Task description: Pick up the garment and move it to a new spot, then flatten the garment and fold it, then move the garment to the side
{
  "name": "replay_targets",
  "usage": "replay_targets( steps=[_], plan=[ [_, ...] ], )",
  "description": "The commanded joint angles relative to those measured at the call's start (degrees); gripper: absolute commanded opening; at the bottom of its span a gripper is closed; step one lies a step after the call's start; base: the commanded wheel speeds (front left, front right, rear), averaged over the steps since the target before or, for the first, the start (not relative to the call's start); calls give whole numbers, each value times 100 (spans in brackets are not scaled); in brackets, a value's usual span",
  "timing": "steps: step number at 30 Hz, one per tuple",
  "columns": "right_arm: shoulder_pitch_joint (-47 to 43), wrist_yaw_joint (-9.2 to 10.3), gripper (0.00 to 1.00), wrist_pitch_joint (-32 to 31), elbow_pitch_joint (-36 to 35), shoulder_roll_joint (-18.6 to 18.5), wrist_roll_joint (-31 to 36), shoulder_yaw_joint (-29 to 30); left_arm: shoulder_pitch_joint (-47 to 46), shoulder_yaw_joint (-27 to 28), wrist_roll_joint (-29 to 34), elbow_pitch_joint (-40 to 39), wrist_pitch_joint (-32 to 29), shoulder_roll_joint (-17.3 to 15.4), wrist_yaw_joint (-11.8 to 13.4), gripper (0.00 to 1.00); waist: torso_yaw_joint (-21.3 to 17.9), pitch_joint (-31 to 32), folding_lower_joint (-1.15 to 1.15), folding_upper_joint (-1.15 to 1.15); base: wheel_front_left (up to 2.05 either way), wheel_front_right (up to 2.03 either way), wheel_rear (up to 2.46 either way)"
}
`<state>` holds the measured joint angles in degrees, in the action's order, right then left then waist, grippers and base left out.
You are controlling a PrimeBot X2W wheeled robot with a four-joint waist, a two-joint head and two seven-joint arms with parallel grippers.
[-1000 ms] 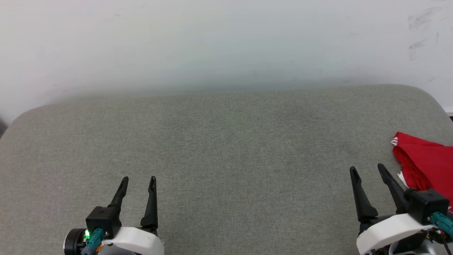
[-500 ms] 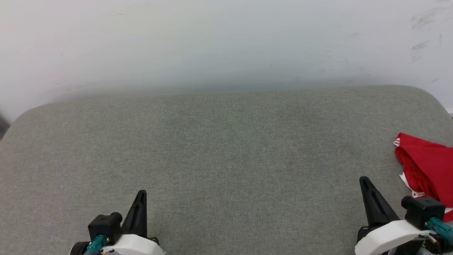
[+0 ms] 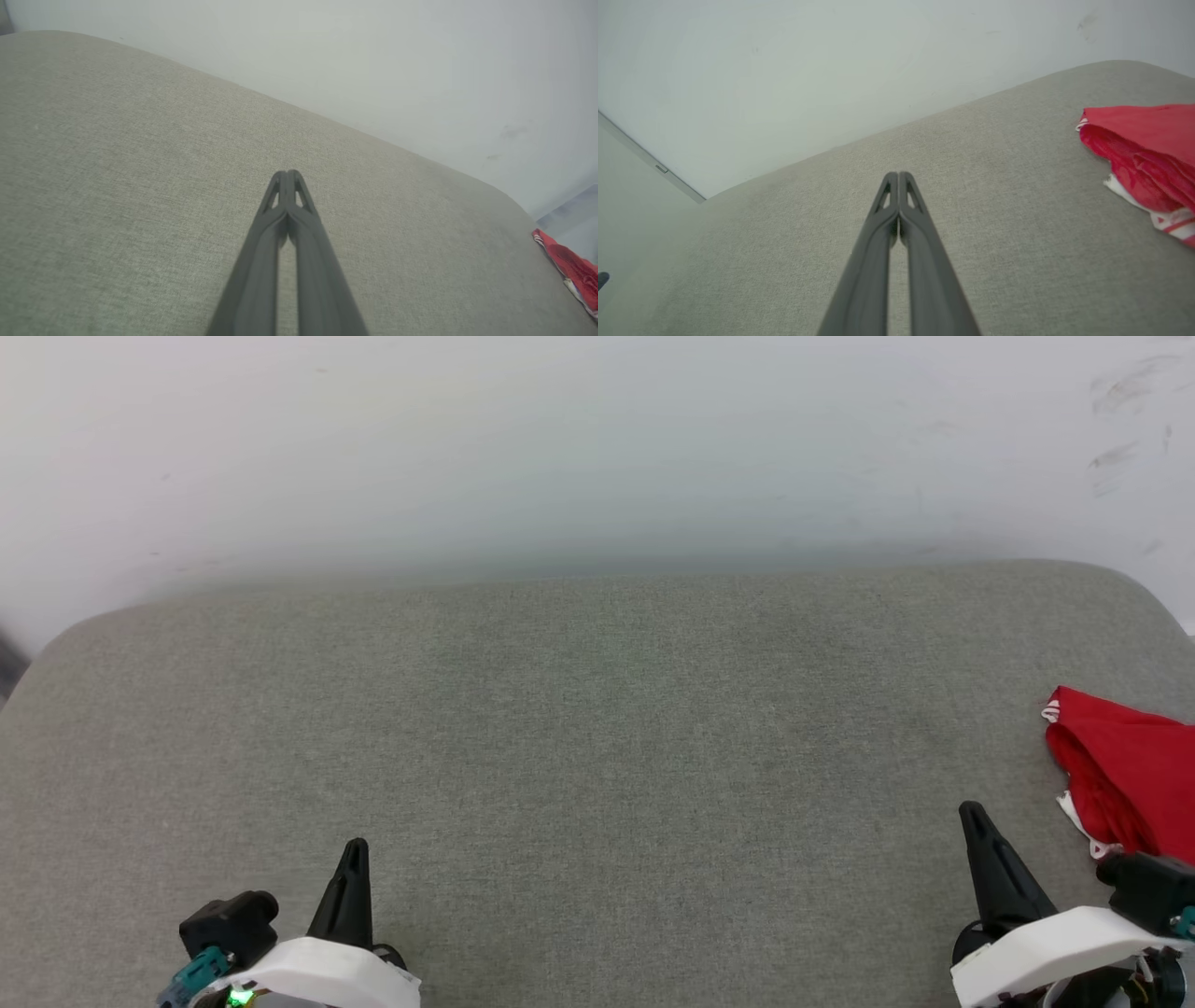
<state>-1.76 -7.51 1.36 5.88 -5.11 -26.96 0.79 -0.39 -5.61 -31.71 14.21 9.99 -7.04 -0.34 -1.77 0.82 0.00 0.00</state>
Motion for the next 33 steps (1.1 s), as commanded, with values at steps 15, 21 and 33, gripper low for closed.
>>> replay_targets(
  steps=[15,21,33],
  plan=[
    [330,1,0,-178,113,54,-1463,142,-269,289,-1349,-82,-355,74,-170,0,25,-14,0,0,0,0,0],
    [388,1,0,-235,179,70,-1945,184,-307,379,-1795,-79,-481,106,-222,0,35,-19,0,0,0,0,0],
    [473,1,0,-339,295,99,-2815,260,-367,543,-2604,-70,-702,161,-320,0,54,-30,0,0,0,0,0]
  ],
)
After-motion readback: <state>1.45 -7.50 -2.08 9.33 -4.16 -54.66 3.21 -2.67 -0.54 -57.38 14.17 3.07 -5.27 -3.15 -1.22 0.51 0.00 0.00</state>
